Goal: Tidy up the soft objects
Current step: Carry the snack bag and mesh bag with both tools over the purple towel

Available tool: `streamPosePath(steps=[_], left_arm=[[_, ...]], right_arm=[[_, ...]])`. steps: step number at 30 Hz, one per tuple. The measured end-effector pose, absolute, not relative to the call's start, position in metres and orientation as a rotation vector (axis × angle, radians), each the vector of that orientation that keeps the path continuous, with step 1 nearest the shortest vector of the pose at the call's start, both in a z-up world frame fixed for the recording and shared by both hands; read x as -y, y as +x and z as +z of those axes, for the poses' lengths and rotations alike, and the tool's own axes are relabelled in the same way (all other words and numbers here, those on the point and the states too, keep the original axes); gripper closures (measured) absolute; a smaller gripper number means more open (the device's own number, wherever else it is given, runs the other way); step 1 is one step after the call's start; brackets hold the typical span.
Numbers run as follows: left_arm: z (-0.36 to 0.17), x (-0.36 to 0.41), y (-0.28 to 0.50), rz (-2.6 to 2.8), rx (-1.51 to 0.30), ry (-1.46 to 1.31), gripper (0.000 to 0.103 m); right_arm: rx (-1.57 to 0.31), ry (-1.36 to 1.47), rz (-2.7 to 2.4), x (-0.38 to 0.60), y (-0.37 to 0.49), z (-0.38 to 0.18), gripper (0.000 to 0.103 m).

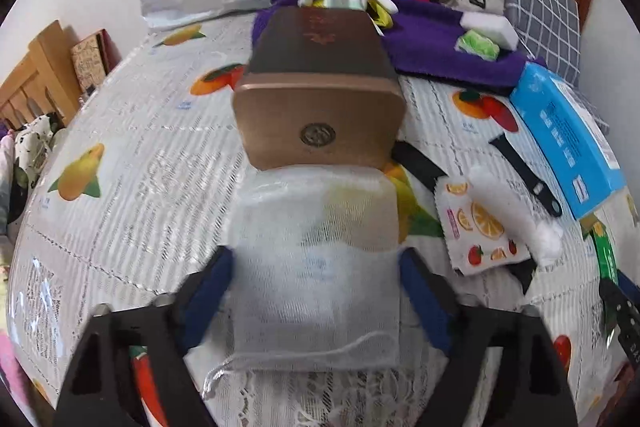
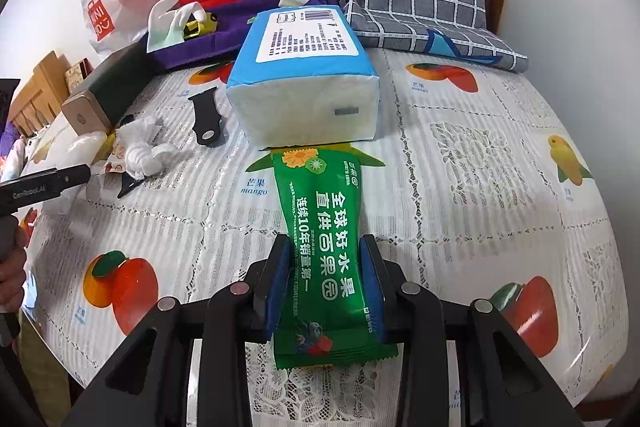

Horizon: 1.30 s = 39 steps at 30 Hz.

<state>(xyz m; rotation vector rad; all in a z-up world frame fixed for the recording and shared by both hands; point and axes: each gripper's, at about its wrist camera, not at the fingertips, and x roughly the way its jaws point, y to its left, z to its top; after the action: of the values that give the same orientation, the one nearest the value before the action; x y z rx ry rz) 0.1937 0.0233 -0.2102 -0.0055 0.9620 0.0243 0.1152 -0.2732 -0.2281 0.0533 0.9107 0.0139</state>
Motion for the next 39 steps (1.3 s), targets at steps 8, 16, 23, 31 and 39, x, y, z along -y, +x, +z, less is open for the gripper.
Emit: streamPosePath(steps=[8,16,23,31,39], left_arm=[[-0.203,-0.045,0.186,-0.092,-0.971,-0.155,0.095],[-0.182,-0.05,0.161,-0.14,-0.962,-0.202,0.095],[-0.143,-0.046,0.154,-0.188,-0.893,-0.198,0.095],[-0.109,-0.039,0.164,-0.206,-0.85,-0.173,0.095],[-0.092,-0.039,0.188,-0.202,-0.839,-0.178,0.095]], right_arm=[[-0.917,0.073,0.016,0.275,0.115,-0.222,0.072],[-0.869,0.073,0.048,0.271,0.106,-0.194,0.072],[-0.822,0.074,0.072,0.264,0.11,-0.164,0.072],[-0.787,0.072,0.068,0.259,0.126,-0.133,0.072],[-0.75,0.052,0.08,0.25,0.154,-0.102,0.072]])
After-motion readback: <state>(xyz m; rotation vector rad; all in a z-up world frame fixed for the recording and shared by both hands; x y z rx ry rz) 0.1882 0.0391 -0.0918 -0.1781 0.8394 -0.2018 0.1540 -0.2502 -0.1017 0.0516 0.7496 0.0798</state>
